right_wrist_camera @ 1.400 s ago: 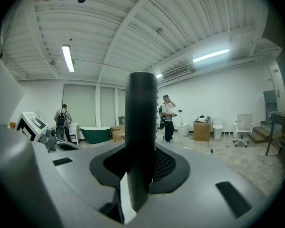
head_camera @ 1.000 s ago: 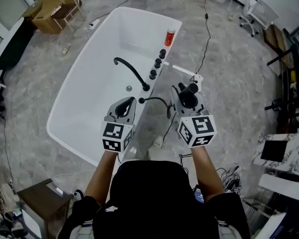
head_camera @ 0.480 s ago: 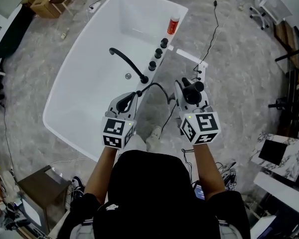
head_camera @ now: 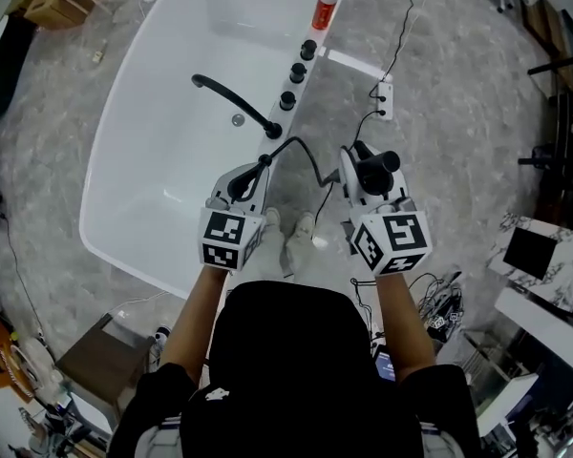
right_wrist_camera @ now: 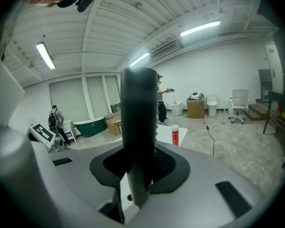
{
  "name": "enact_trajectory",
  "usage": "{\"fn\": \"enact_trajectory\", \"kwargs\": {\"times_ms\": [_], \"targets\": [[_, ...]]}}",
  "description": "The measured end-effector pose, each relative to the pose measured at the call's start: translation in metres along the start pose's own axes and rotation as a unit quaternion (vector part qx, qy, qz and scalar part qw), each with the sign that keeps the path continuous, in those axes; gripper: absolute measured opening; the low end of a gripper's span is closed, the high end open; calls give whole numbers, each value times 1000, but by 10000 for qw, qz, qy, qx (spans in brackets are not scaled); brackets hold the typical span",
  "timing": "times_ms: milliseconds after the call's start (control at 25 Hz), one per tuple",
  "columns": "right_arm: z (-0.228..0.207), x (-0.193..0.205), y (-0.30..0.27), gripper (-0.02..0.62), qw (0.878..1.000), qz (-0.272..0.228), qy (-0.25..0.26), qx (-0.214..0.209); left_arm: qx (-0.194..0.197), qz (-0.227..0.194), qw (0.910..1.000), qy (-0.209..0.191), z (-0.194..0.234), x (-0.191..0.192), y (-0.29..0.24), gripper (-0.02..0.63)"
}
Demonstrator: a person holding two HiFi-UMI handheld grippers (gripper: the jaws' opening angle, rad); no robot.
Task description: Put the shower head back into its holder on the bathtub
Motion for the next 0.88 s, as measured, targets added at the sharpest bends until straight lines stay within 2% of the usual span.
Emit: {"fn": "enact_trajectory", "kwargs": {"times_ms": [200, 360, 880], "targets": [[-5, 23, -15, 104, 9995, 114, -201, 232, 289, 336, 9989, -127, 16, 31, -33, 14], [-16, 42, -25, 104, 9986, 210, -325, 362, 471, 583, 9972, 24, 20, 53, -58, 14], [-41, 115, -43, 104, 9939, 531, -764, 591, 627, 1065, 9923, -49, 42, 133, -120, 15]]}}
Point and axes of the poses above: the fingertips, and each gripper's own axes: y backward along the fingers, z to its left, x out of its underside, the point moved 7 cm from there along y, backward along the fingers, and after that the axes turned 5 degrees about -z, right-handed, at the moved point
